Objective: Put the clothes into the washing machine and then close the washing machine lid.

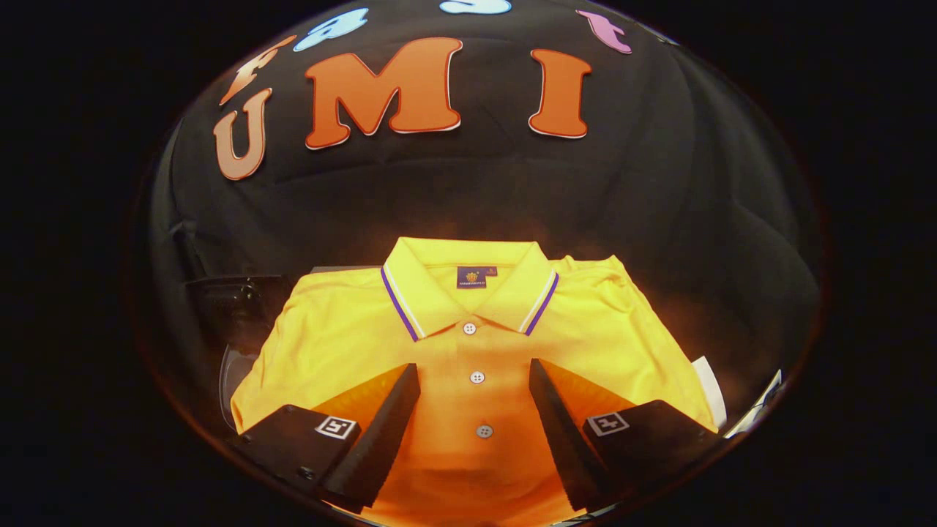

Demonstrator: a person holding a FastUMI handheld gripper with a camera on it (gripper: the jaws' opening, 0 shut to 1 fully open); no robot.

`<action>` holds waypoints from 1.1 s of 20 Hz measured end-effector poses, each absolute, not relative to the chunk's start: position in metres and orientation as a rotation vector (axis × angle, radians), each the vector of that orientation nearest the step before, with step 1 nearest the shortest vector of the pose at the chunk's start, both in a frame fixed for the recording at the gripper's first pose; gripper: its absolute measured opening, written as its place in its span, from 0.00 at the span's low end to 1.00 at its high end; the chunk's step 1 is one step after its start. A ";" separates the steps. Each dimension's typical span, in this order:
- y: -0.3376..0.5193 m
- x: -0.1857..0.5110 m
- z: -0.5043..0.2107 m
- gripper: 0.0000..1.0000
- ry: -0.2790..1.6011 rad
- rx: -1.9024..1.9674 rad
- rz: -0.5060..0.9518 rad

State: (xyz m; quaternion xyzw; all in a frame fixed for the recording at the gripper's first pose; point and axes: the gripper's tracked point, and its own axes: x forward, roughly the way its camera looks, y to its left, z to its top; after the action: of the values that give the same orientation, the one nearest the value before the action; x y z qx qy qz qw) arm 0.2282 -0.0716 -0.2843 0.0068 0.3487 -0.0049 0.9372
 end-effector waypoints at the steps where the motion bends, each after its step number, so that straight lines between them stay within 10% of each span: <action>1: -0.072 0.231 -0.284 0.99 0.712 0.035 -0.018; 7: -0.068 0.229 -0.288 0.95 0.737 0.024 0.020; 22: -0.054 0.224 -0.287 0.28 0.827 0.014 0.035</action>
State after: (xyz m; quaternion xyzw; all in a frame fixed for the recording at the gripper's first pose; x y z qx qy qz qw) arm 0.2237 -0.0543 -0.2870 0.0068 0.4020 0.0169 0.9155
